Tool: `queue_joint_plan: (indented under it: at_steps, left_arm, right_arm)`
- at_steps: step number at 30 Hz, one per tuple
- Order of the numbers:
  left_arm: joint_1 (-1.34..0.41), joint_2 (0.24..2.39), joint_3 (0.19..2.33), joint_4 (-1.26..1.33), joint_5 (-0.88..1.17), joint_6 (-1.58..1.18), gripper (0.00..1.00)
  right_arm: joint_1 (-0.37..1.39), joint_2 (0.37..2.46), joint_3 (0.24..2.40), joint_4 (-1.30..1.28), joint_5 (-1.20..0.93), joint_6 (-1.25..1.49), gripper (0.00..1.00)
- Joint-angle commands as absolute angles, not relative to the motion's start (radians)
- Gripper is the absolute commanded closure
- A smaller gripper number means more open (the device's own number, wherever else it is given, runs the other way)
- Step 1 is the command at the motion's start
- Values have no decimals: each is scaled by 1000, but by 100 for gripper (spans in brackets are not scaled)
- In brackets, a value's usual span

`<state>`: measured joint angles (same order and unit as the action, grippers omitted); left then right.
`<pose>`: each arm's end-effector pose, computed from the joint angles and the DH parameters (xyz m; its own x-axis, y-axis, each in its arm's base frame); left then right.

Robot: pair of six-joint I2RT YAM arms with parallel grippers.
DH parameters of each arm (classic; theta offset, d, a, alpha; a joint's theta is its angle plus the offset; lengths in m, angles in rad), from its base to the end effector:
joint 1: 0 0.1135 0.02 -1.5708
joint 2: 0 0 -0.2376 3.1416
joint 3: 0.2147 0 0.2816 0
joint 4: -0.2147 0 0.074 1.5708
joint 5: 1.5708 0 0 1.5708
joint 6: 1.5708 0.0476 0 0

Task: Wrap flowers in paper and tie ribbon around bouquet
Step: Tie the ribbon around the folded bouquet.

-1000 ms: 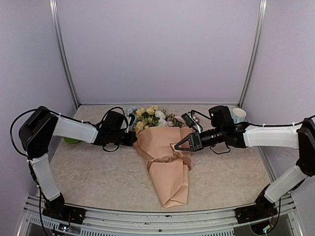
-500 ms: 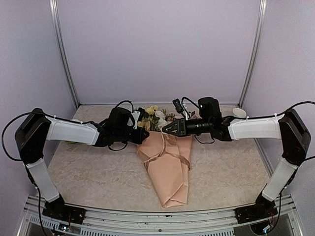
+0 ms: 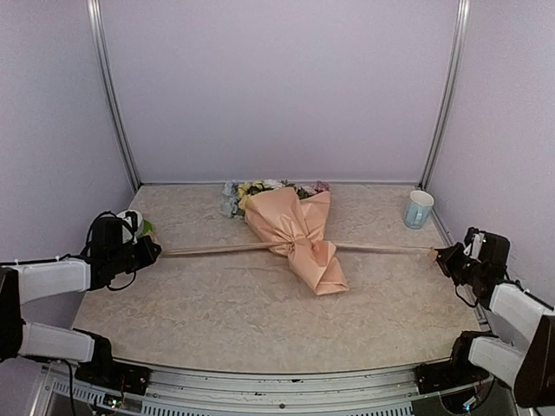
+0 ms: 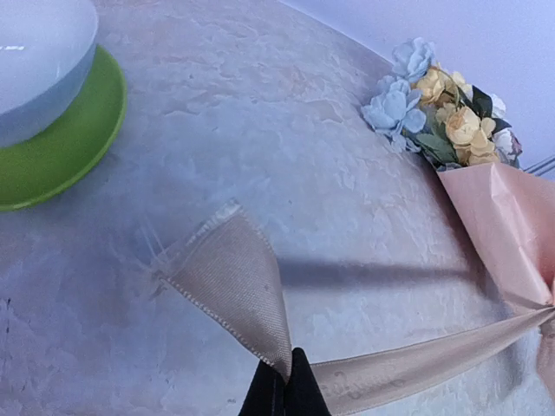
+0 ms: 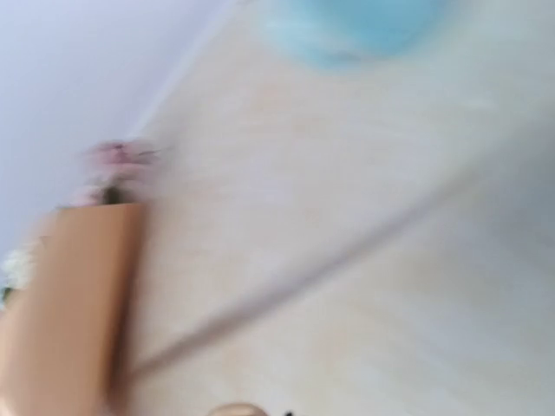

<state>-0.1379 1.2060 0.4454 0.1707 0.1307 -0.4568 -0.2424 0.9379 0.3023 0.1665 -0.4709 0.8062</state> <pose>0.2731 -0.0442 0.1218 -0.6019 -0.3580 -0.7138 -0.0244 0.9017 -0.4316 0.2385 -0.0367 0.1374 -0.4329 0.7695 -0.4694 0.1928 0.5878 0.7857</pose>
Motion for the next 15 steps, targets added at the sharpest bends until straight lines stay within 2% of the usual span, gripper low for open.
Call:
queue_joint_plan:
  at_steps: [1,6,9,11,15]
  left_arm:
    - [7,1094,337,145,156,-523,100]
    - [156,1025,310,137,195,-544,100]
    - [296,1019,322,116,233,-507,100]
    - [322,1033,318,132,286,-517,100]
    - [326,1035,307,138,266,-519,100]
  right_arm:
    - [-466,765,193,-8,-325,819,100]
    - [-521,856,200,-20,-267,741,100]
    - [-602,955,189,59,-317,716,100]
    - [-622,994,189,88,-321,703,100]
    - [-624,1014,196,95,-317,684,100]
